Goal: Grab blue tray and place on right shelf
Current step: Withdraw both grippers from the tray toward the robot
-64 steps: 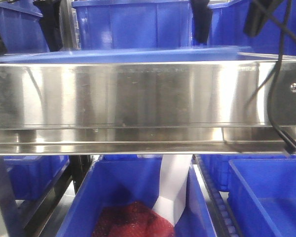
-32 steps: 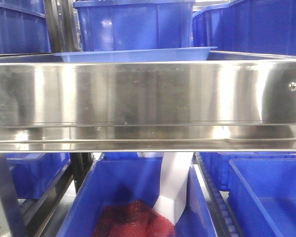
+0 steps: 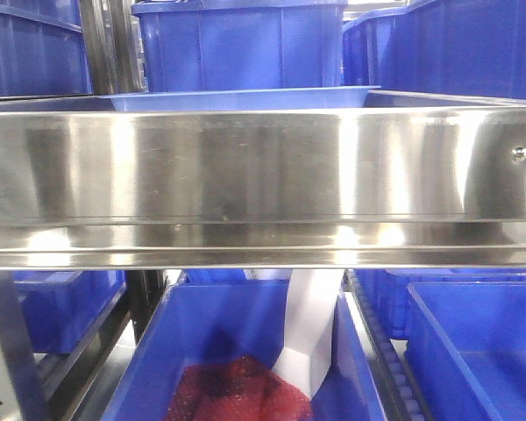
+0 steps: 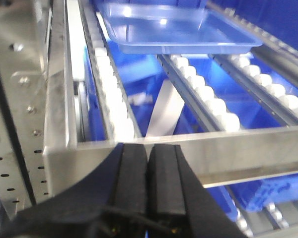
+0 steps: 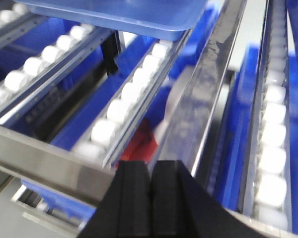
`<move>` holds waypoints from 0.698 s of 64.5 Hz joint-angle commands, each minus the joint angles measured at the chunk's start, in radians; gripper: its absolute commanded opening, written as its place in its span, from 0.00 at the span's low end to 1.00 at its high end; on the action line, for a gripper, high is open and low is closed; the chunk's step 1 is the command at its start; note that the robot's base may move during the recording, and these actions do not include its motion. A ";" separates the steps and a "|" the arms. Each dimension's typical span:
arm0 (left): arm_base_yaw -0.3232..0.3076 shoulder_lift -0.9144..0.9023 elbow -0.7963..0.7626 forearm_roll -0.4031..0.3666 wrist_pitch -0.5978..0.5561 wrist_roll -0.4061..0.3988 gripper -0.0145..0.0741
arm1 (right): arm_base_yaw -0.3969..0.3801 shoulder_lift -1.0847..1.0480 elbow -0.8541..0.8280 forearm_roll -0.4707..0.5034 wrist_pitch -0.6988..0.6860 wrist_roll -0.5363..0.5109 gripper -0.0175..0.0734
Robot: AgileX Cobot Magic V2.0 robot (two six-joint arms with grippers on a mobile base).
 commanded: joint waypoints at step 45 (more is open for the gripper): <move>-0.006 -0.229 0.120 -0.013 -0.120 0.006 0.11 | 0.001 -0.469 0.341 -0.062 -0.327 -0.014 0.25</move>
